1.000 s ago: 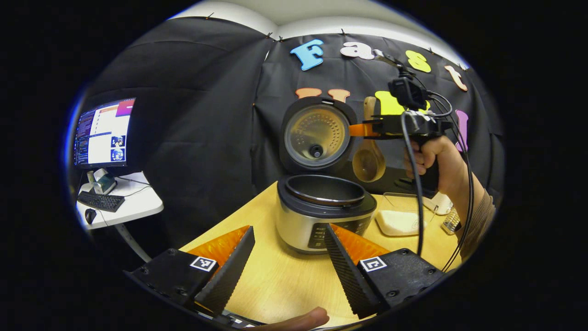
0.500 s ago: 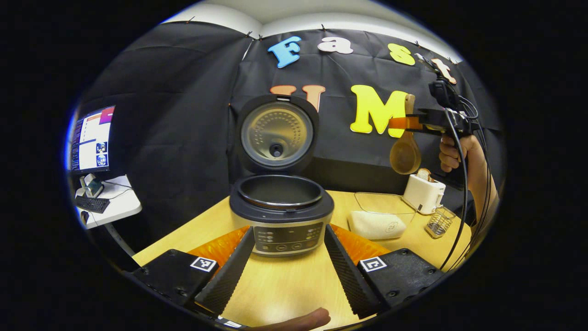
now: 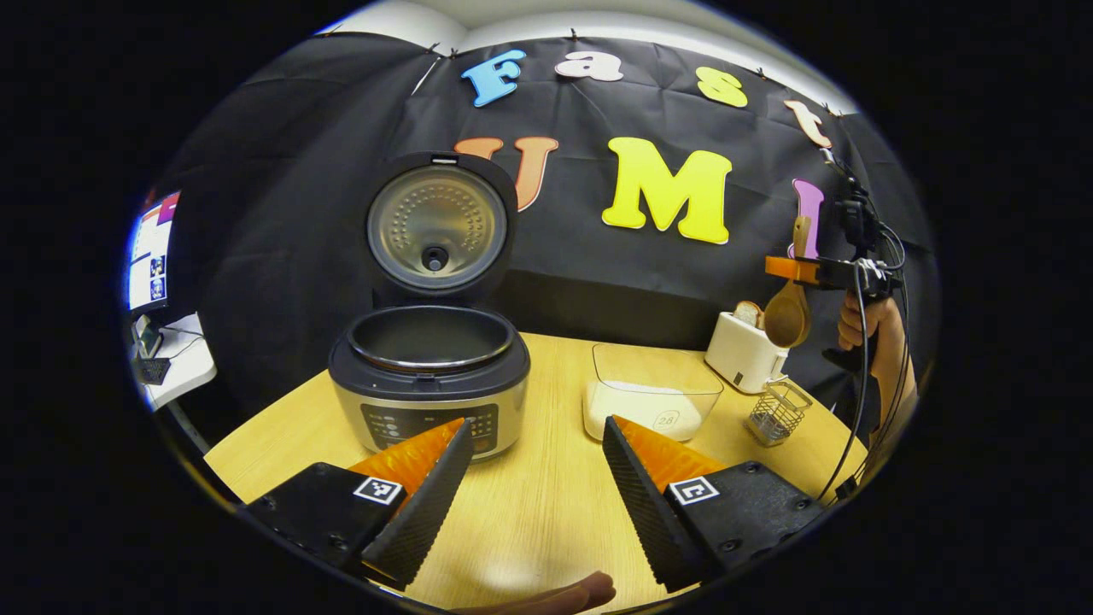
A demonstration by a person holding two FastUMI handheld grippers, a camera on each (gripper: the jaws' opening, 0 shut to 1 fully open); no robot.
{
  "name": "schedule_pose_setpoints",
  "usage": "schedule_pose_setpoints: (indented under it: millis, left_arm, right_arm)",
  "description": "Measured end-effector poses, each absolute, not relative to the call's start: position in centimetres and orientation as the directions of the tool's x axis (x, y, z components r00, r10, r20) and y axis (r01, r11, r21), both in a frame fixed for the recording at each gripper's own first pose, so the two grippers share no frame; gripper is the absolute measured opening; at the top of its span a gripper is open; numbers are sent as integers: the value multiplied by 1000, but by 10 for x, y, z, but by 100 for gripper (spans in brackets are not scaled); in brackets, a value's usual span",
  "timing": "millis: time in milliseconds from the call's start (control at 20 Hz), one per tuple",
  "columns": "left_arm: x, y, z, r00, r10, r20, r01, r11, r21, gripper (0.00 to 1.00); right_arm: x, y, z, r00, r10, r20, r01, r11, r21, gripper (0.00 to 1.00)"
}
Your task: Close the left gripper, press the button to open the rice cooker; take a wooden spoon from the chopstick holder with the right hand, scoop a spoonful of rice and pour it into the rice cooker, then put the wooden spoon back into the chopstick holder.
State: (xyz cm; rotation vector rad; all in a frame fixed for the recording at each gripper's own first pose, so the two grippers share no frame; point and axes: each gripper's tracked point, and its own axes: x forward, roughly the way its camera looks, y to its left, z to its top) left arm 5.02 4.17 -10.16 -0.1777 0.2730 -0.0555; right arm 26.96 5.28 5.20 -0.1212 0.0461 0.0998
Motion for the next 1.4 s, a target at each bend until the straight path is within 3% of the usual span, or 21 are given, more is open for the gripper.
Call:
schedule_pose_setpoints:
  millis: [300,1050,1150,1200,1400]
  left_arm:
    - [62,21,-110,955,-78,-285,38,989,-143,98]
    - [63,13,-118,952,-85,-293,45,989,-139,98]
    - [61,14,-120,951,-84,-296,44,989,-139,98]
    - [61,15,-120,952,-81,-296,41,990,-137,98]
    - [61,19,-116,956,-74,-283,37,990,-134,98]
  right_arm:
    - [275,-12,5,993,11,-115,-18,998,-60,7]
    - [270,-28,-65,976,-5,-216,21,997,71,10]
    - [269,-30,-64,973,-4,-230,26,995,93,14]
    - [268,-27,-72,970,2,-244,24,995,101,23]
    - [264,-35,-53,981,-27,-192,46,995,94,29]
